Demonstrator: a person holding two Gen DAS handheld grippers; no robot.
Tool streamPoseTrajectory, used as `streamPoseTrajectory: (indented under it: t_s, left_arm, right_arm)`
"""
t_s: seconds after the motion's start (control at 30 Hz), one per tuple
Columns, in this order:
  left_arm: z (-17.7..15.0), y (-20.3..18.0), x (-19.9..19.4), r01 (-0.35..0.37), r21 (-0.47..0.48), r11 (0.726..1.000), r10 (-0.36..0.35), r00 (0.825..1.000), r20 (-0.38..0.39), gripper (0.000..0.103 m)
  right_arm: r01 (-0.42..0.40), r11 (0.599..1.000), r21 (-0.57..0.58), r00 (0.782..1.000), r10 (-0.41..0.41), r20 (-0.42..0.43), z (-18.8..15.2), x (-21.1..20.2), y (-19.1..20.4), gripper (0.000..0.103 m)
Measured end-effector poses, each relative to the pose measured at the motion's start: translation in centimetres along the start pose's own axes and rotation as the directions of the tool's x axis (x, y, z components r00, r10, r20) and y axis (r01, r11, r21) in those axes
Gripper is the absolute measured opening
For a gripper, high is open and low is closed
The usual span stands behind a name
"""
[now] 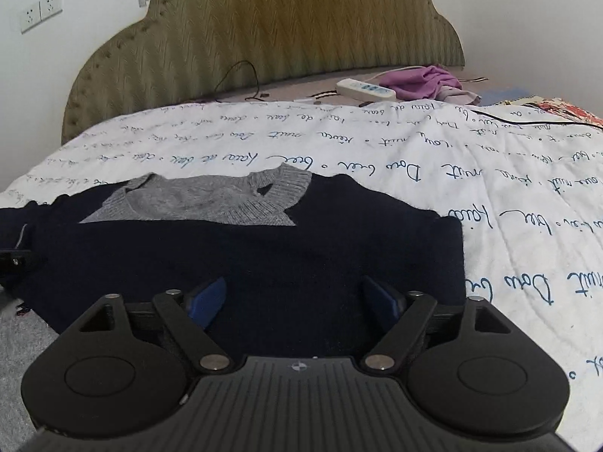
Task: Fold small clothes
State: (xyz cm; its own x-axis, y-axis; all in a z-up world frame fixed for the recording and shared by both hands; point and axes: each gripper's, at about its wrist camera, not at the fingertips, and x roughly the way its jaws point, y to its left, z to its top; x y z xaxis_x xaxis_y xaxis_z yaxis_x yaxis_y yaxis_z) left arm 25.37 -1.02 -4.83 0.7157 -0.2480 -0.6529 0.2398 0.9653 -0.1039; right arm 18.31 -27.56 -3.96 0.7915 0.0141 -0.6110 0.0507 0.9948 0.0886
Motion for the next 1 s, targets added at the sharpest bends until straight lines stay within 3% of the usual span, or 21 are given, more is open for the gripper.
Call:
streamPoseTrajectory:
  t_s: [0.13, 0.2, 0.23, 0.27, 0.3, 0.33, 0.4, 0.5, 0.57, 0.63, 0.7, 0.77, 0.83, 0.9, 0.97, 1.0]
  left_arm:
    - [0.0, 0.5, -1.6, 0.028, -0.03, 0.999, -0.027, 0.999, 0.028, 0.033]
    - [0.0, 2.6, -4.2, 0.042, -0.092, 0.995, -0.031, 0.993, 0.118, 0.038]
    - [-0.1, 4.1, -5.7, 0.026, -0.135, 0.99, -0.002, 0.985, 0.175, 0.045]
    - [-0.3, 5.9, -6.8, 0.005, -0.185, 0.983, 0.035, 0.976, 0.216, 0.07]
    - [-0.4, 8.2, -7.8, -0.025, -0.258, 0.966, 0.092, 0.964, 0.249, 0.087]
    - [-0.4, 10.8, -8.7, -0.056, -0.348, 0.936, 0.156, 0.951, 0.267, 0.088]
    - [-0.4, 16.9, -10.0, -0.069, -0.539, 0.84, 0.244, 0.934, 0.26, 0.088]
    - [-1.4, 25.6, -11.6, -0.011, -0.798, 0.602, 0.326, 0.916, 0.233, 0.088]
    - [-2.2, 29.9, -11.6, 0.035, -0.879, 0.476, 0.341, 0.914, 0.221, 0.088]
    - [-2.8, 32.6, -11.0, 0.033, -0.916, 0.4, 0.347, 0.92, 0.185, 0.088]
    - [-3.0, 34.5, -9.9, 0.042, -0.934, 0.356, 0.329, 0.929, 0.167, 0.087]
    - [-2.6, 35.5, -8.8, 0.037, -0.939, 0.343, 0.316, 0.936, 0.152, 0.086]
    - [-2.0, 36.0, -8.0, 0.004, -0.933, 0.36, 0.335, 0.933, 0.133, 0.072]
    - [-1.3, 36.4, -7.2, -0.055, -0.926, 0.373, 0.353, 0.932, 0.087, 0.031]
    - [-1.0, 36.6, -6.4, -0.095, -0.919, 0.383, 0.365, 0.93, 0.056, 0.011]
    - [-0.9, 36.2, -6.5, -0.122, -0.907, 0.404, 0.387, 0.921, 0.049, 0.01]
  right_arm:
    - [-0.007, 1.0, -0.025, 1.0, 0.007, -0.013, 0.3, 0.4, 0.4, 0.09]
    - [0.0, 1.0, -0.031, 1.0, 0.0, -0.011, 0.3, 0.3, 0.6, 0.09]
    - [0.0, 1.0, -0.029, 1.0, 0.0, -0.009, 0.3, 0.3, 0.6, 0.091]
    - [-0.002, 1.0, -0.026, 1.0, 0.002, -0.008, 0.3, 0.2, 0.6, 0.091]
    - [-0.003, 1.0, -0.024, 1.0, 0.003, -0.008, 0.3, 0.3, 0.6, 0.091]
    - [-0.004, 1.0, -0.024, 1.0, 0.004, -0.009, 0.3, 0.3, 0.6, 0.091]
    - [-0.003, 1.0, -0.024, 1.0, 0.003, -0.008, 0.3, 0.3, 0.6, 0.092]
    - [-0.001, 1.0, -0.026, 1.0, 0.001, -0.009, 0.2, 0.4, 0.7, 0.092]
    - [0.0, 1.0, -0.027, 1.0, 0.0, -0.009, 0.2, 0.4, 0.7, 0.093]
    - [0.0, 1.0, -0.026, 1.0, 0.0, -0.008, 0.2, 0.3, 0.7, 0.093]
    - [0.004, 1.0, -0.027, 1.0, -0.004, -0.008, 0.2, 0.4, 0.8, 0.093]
    - [0.007, 1.0, -0.03, 1.0, -0.007, -0.008, 0.2, 0.4, 0.8, 0.093]
    - [0.008, 0.999, -0.031, 1.0, -0.008, -0.009, 0.2, 0.5, 0.8, 0.093]
    - [0.007, 1.0, -0.03, 1.0, -0.008, -0.009, 0.2, 0.5, 0.8, 0.093]
    - [0.007, 1.0, -0.029, 1.0, -0.007, -0.008, 0.2, 0.5, 0.8, 0.093]
    - [0.006, 1.0, -0.027, 1.0, -0.006, -0.008, 0.2, 0.5, 0.8, 0.093]
